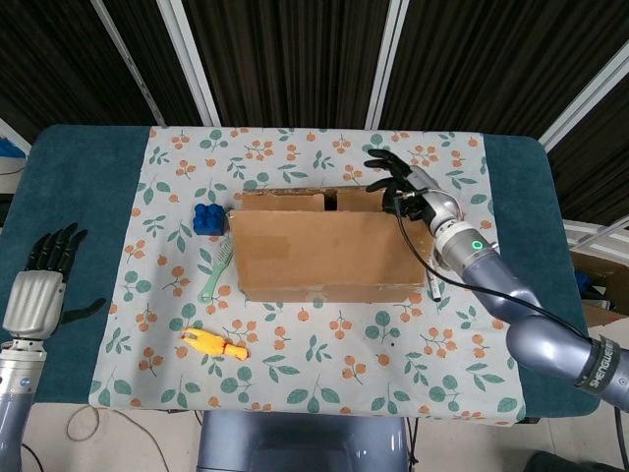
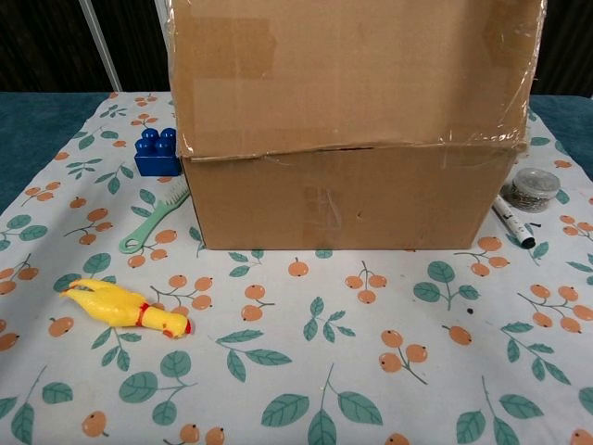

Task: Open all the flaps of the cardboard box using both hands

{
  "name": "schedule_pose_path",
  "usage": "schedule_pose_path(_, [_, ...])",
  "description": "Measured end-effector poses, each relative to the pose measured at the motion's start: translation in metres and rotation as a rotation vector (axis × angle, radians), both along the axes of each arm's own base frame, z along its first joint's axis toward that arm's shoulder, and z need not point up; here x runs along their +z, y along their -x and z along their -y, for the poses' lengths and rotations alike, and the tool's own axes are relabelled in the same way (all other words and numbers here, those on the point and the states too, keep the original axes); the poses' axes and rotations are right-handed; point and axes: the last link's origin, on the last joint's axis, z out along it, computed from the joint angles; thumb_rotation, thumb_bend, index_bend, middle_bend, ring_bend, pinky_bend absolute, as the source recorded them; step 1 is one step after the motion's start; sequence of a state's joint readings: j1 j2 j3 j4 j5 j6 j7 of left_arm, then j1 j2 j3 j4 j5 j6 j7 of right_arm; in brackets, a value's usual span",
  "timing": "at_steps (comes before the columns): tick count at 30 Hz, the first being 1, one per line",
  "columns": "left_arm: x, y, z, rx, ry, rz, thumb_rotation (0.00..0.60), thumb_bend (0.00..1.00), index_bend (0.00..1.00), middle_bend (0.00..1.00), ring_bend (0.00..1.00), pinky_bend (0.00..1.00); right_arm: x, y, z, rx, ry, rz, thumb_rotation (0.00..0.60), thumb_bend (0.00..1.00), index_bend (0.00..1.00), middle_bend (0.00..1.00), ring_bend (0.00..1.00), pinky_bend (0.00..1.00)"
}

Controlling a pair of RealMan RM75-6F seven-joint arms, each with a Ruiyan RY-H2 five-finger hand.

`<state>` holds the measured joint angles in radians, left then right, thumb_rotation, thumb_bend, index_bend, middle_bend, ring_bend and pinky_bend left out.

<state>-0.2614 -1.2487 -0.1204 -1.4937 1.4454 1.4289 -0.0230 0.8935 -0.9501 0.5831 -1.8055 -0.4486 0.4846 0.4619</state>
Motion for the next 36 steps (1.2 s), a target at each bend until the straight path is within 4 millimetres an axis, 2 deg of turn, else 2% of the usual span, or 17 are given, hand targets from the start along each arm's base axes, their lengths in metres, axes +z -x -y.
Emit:
schedule_pose_path(12, [0.0, 0.0, 0.0, -0.008, -0.004, 0.002, 0.6, 0.1, 0.0, 0.0, 0.0, 0.05, 0.009, -0.006, -0.044, 0.069, -0.057, 0.011, 0.6, 0.97, 0.12, 0.16, 0.3, 0.57])
schedule_pose_path(21, [-0.001, 0.0, 0.0, -0.009, -0.002, -0.003, 0.6, 0.1, 0.0, 0.0, 0.0, 0.05, 0.017, -0.004, -0.068, 0.093, -0.076, 0.002, 0.6, 0.97, 0.12, 0.16, 0.3, 0.57])
schedule_pose_path(36, [-0.001, 0.0, 0.001, -0.017, -0.001, -0.009, 0.6, 0.1, 0.0, 0.0, 0.0, 0.05, 0.014, 0.005, -0.107, 0.11, -0.114, -0.001, 0.6, 0.97, 0.12, 0.16, 0.29, 0.57])
